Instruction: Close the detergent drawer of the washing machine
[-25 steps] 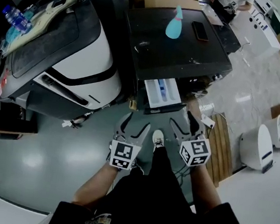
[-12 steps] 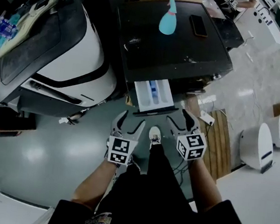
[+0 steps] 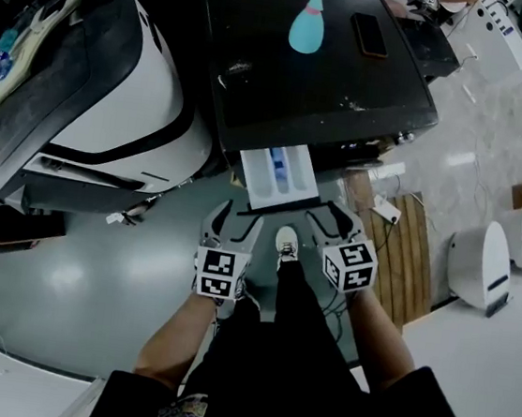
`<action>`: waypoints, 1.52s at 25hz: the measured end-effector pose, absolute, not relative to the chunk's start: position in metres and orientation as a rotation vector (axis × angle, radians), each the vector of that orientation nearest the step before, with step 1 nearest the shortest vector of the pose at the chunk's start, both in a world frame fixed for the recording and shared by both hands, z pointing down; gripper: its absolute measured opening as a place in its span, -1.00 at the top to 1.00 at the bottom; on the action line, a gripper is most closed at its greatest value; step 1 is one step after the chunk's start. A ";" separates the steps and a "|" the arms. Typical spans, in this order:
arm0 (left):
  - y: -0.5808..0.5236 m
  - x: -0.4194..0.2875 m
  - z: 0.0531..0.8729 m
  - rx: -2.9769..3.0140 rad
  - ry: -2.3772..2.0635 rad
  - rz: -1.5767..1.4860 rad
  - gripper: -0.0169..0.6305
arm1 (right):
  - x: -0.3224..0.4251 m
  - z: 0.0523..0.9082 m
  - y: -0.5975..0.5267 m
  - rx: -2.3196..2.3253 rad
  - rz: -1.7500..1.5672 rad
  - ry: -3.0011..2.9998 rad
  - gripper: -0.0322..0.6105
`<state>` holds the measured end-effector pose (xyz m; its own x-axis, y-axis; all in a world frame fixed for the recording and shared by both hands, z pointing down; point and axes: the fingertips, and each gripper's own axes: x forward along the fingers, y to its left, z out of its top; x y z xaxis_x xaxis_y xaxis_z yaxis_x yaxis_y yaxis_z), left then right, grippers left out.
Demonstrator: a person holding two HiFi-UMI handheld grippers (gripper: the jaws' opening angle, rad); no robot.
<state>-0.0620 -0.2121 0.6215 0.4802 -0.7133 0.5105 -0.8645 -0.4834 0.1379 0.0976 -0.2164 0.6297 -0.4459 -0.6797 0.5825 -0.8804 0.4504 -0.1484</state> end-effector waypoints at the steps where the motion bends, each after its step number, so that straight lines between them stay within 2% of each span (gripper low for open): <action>1: -0.213 -0.062 0.622 2.353 -1.314 0.548 0.07 | 0.097 0.632 -0.218 1.309 0.617 -2.260 0.23; 7: -0.215 -0.061 0.624 2.355 -1.290 0.524 0.09 | 0.092 0.634 -0.221 1.296 0.644 -2.273 0.24; 15: -0.233 -0.065 0.621 2.326 -1.349 0.499 0.29 | 0.086 0.634 -0.244 1.318 0.615 -2.288 0.27; 38: -0.308 -0.083 0.619 2.186 -1.599 0.512 0.28 | 0.073 0.637 -0.324 1.390 0.665 -2.284 0.24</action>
<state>-0.0828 -0.3079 0.6187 0.2855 -0.8166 0.5016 -0.9561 -0.2786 0.0907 0.0729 -0.3238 0.6366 -0.4359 -0.7145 0.5473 -0.8966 0.3973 -0.1955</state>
